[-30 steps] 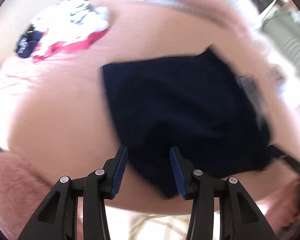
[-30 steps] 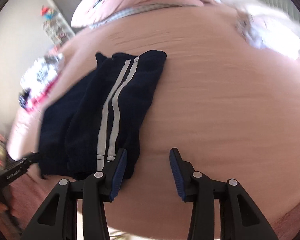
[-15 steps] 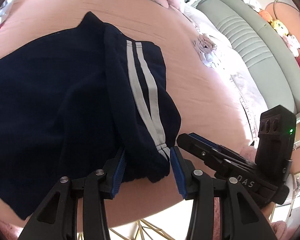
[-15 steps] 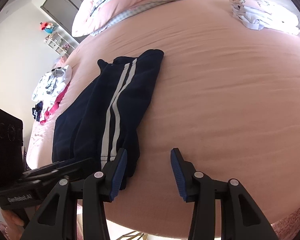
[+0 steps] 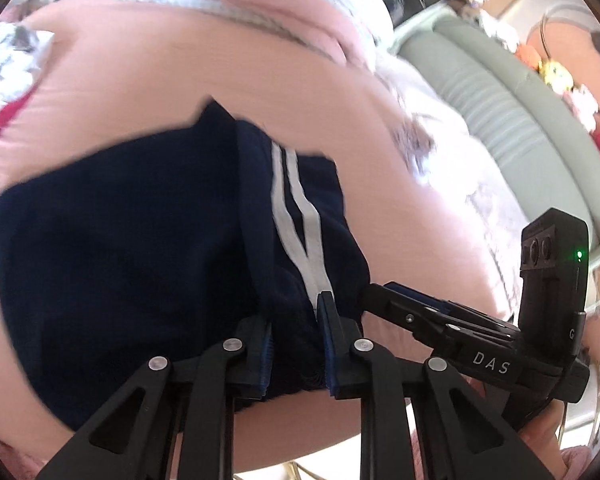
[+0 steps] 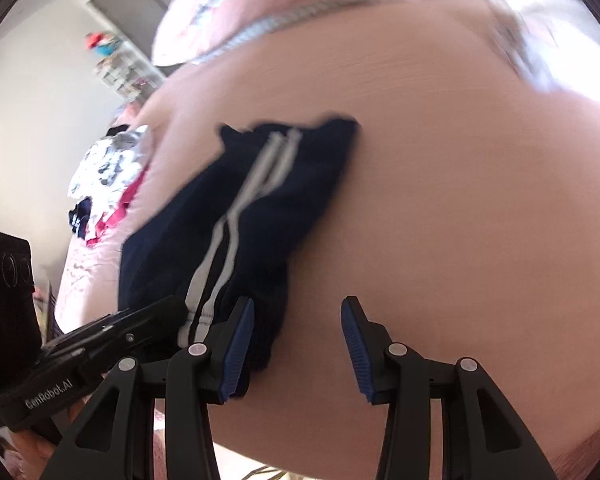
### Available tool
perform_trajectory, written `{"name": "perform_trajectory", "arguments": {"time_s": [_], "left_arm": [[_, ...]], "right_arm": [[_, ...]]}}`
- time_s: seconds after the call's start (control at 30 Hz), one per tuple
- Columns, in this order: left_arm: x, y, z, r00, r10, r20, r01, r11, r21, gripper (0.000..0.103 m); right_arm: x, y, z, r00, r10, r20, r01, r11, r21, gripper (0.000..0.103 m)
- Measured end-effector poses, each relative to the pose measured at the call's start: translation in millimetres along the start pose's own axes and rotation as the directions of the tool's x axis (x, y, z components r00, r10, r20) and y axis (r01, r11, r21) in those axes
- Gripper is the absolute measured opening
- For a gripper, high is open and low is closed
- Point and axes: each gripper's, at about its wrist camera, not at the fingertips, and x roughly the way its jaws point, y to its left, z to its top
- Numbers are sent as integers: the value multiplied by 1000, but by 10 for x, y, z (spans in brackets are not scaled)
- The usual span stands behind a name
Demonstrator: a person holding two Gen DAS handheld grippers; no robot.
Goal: Fold clothes
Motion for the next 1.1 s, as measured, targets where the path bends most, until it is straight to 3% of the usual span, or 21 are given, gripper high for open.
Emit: {"name": "perform_trajectory", "arguments": {"time_s": [0.23,0.37,0.47,0.5,0.67,0.73,0.9,1.03,1.1], "left_arm": [[-588,619,-37,993,63,100,-50,991,-127,15],[-707,915,-260,994,90,67,-77,981,-179,15],[-634,979,-447,998,52,24,-46,977,-207,15],[-628,981,-519,998,68,10,-65,979,-195,15],[-499,1043,-687,993,105,-57,-115,972,-205,15],[-478,1070,-696,992,117,-55,-126,969,-212,17],[-536,1158,-712,997,71,-29,-76,957,-279,20],[-775,1236,-711,995,63,72,-35,940,-340,25],[-842,1319,-685,993,71,97,-30,930,-367,32]], "right_arm": [[224,720,135,999,-25,-46,15,979,-205,45],[415,963,101,997,-12,-70,-3,976,-216,45],[516,985,34,996,13,-91,-29,983,-181,45],[547,990,3,995,10,-98,-28,983,-183,45],[807,972,-189,983,-73,-169,31,970,-241,46],[842,863,-241,981,-86,-172,48,976,-214,58],[702,645,-200,990,-11,-142,-3,995,-99,58],[602,572,-134,992,83,-100,-86,996,-30,60],[666,558,-62,989,100,-111,-102,995,-12,60]]}}
